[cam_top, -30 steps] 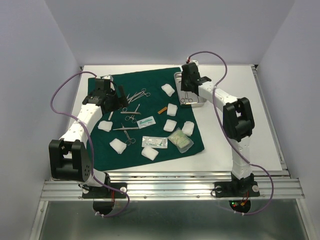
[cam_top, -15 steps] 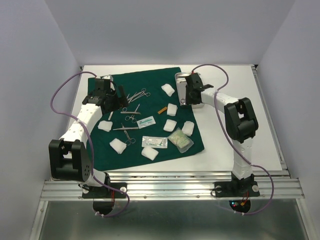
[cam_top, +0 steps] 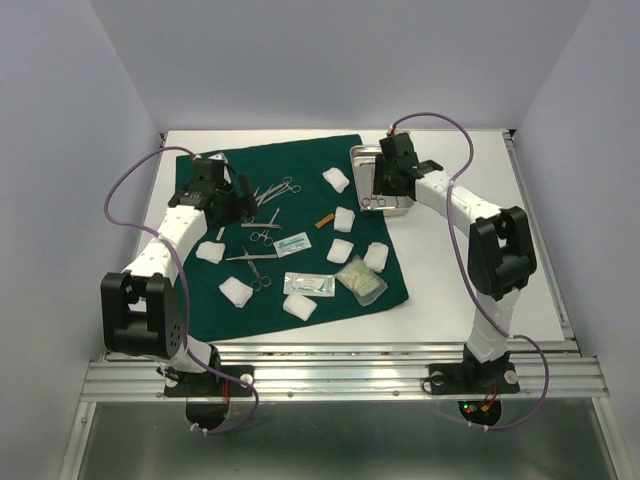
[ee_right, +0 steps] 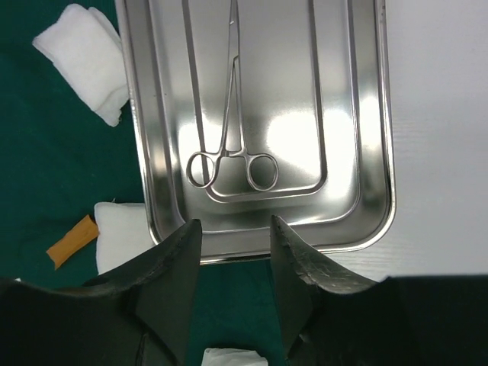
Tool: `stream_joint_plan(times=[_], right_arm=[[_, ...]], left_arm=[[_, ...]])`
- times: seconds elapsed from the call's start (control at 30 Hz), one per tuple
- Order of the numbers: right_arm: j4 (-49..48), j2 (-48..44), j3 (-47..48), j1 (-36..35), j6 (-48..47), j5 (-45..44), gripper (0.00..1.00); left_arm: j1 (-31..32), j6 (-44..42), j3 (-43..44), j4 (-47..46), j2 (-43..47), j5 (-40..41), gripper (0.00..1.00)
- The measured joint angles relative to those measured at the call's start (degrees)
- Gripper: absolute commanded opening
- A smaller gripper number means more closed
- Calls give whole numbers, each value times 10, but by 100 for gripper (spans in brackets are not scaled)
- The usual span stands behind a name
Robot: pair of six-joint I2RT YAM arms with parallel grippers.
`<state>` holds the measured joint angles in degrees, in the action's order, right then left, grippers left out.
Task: Prepare the surgical pack
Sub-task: Adjust the container at the center of the board, then pick up the medical item from the surgical kit.
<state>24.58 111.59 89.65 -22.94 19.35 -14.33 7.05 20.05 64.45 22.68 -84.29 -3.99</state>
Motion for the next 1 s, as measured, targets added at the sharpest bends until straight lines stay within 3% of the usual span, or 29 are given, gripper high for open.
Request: stream_joint_plan(times=[0.27,0.43,0.7,1.0], right_arm=[[7,-24,0,-3,6,28,47],[16,-24,0,-4,6,39,47],[20,-24,-2,-4,6,44,48],[22,-26,-7,-4,6,45,48]], left_arm=[[19,46,-30,30,-4,64,95],[45,122,-62,58,-7,109,87],[72,226,-86,83,-29,132,81],[76,277,-85,84,-87,152,74]])
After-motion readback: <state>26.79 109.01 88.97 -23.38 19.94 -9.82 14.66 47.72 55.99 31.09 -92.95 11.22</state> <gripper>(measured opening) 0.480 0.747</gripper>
